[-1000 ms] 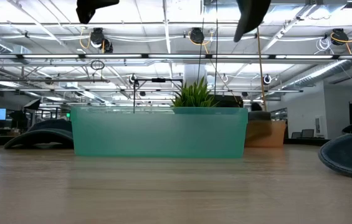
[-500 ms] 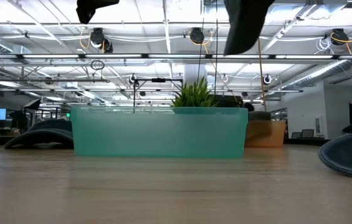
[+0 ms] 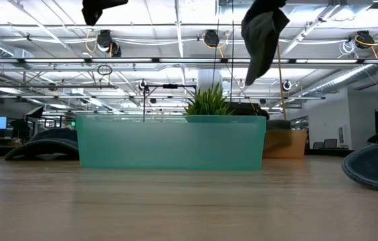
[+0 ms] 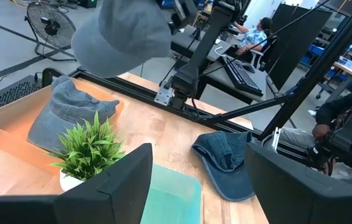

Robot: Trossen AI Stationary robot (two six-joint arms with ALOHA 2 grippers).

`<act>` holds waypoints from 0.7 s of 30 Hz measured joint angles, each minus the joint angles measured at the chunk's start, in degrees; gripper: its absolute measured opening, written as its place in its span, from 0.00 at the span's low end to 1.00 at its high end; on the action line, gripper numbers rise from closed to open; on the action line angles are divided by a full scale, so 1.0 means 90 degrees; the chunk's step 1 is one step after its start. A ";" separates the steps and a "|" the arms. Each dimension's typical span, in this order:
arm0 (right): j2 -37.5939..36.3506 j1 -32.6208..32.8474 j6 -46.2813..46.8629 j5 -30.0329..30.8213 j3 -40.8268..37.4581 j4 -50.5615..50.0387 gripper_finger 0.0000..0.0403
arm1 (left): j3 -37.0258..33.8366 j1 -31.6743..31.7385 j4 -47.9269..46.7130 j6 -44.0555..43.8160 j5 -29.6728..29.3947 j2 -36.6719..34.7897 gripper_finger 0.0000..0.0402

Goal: Pick & Place hat
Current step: Put the top gray cap into the orange bin

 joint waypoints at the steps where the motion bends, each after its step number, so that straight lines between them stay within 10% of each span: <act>1: 0.0030 -0.0141 0.0001 -0.0189 0.0000 -0.0025 0.00 | 0.0000 -0.0001 0.0000 0.0035 0.0000 0.0001 0.66; 21: 0.1738 -0.1512 -0.0301 -0.2749 0.0000 0.0024 0.00 | 0.0000 0.0143 0.0007 0.0124 -0.0023 0.0002 0.67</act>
